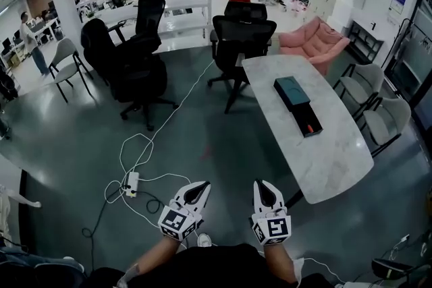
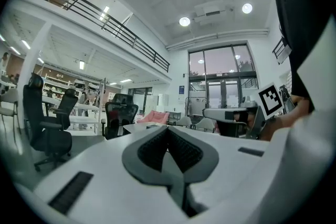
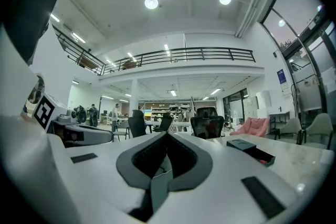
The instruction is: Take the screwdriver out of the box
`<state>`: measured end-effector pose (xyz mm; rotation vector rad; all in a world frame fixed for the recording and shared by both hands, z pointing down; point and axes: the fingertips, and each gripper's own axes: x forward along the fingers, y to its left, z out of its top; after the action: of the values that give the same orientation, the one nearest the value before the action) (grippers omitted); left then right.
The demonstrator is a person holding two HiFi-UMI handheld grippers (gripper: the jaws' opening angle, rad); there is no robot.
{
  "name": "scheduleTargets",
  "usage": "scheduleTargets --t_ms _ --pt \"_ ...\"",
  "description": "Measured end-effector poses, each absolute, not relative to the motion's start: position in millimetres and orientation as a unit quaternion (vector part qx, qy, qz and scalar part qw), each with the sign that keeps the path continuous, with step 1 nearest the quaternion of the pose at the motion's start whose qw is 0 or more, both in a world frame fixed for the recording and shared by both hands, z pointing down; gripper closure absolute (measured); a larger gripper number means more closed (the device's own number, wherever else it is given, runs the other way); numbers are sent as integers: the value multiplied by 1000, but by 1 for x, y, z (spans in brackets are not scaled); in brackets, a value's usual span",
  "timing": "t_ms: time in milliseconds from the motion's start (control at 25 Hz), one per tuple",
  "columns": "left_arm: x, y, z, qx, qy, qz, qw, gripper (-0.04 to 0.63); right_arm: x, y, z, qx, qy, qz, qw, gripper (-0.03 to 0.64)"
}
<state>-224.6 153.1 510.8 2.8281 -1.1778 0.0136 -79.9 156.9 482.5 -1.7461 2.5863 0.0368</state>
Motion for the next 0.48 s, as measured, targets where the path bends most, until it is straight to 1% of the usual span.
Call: scheduleTargets --t_ms 240,480 --pt "-249 150 508 921 -387 -9 42 589 -99 162 486 -569 823 11 2 594" --pt "-259 141 515 920 -387 -9 51 589 -109 153 492 -569 822 8 -7 594"
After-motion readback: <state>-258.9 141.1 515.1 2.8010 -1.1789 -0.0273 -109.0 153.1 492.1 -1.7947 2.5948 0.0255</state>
